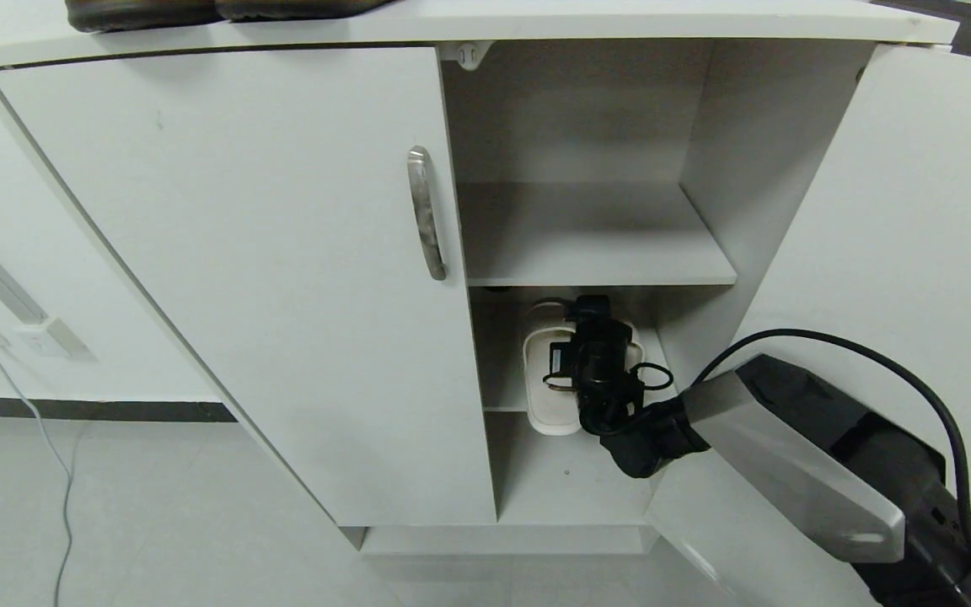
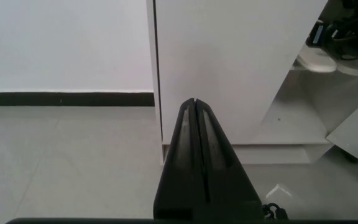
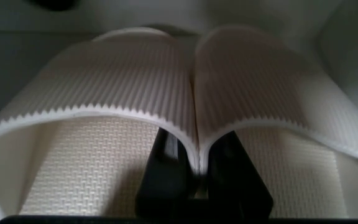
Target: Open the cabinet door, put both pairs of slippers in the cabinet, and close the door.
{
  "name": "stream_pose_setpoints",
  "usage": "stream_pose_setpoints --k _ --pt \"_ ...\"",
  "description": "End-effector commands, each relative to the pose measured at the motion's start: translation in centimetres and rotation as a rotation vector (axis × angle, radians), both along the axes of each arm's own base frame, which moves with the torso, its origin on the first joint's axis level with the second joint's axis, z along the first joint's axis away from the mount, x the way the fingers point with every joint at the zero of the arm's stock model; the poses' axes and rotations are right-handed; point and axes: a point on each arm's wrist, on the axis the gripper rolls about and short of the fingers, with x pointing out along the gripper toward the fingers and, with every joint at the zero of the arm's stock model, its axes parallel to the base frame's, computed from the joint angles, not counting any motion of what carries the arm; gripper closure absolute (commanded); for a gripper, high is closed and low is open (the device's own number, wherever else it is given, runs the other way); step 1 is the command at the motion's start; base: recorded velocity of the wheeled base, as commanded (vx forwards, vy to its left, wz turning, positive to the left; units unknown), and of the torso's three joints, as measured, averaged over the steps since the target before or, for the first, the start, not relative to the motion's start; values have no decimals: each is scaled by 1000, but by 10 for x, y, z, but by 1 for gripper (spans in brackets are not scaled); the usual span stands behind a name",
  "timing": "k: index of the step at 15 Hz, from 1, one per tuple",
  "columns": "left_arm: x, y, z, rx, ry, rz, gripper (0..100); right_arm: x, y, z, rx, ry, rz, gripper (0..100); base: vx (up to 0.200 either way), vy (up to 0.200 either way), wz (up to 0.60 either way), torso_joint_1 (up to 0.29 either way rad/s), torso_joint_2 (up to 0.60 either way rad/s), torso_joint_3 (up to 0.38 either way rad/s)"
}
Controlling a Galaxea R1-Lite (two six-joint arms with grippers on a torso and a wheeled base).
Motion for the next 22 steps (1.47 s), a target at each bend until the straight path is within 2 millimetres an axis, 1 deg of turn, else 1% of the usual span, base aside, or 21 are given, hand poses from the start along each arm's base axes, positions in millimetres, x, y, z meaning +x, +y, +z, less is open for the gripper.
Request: stream_pose_setpoints --k 1,5,8,10,17,18,20,22 --pt "0 0 0 0 2 -2 100 15 -4 -11 -14 -5 -22 100 0 0 0 0 0 0" --pt "0 0 0 0 2 -2 100 21 -7 -11 -33 -10 -31 100 0 0 0 0 0 0" --pt "0 0 0 0 2 0 100 26 -7 1 -31 -16 -37 100 0 0 0 0 0 0" --pt "0 0 0 0 2 -2 100 27 -6 4 -51 -26 -37 100 0 0 0 0 0 0" --pt "0 0 0 0 2 0 100 31 -3 -5 -69 -8 -35 100 0 0 0 0 0 0" --pt "0 0 0 0 2 1 100 31 -3 -6 -71 -4 -36 0 0 0 0 0 0 0" --pt "0 0 0 1 1 1 100 29 -4 -7 -76 3 -42 0 0 0 0 0 0 0" --pt "0 0 0 0 2 1 100 12 -8 -2 -93 28 -31 0 0 0 0 0 0 0"
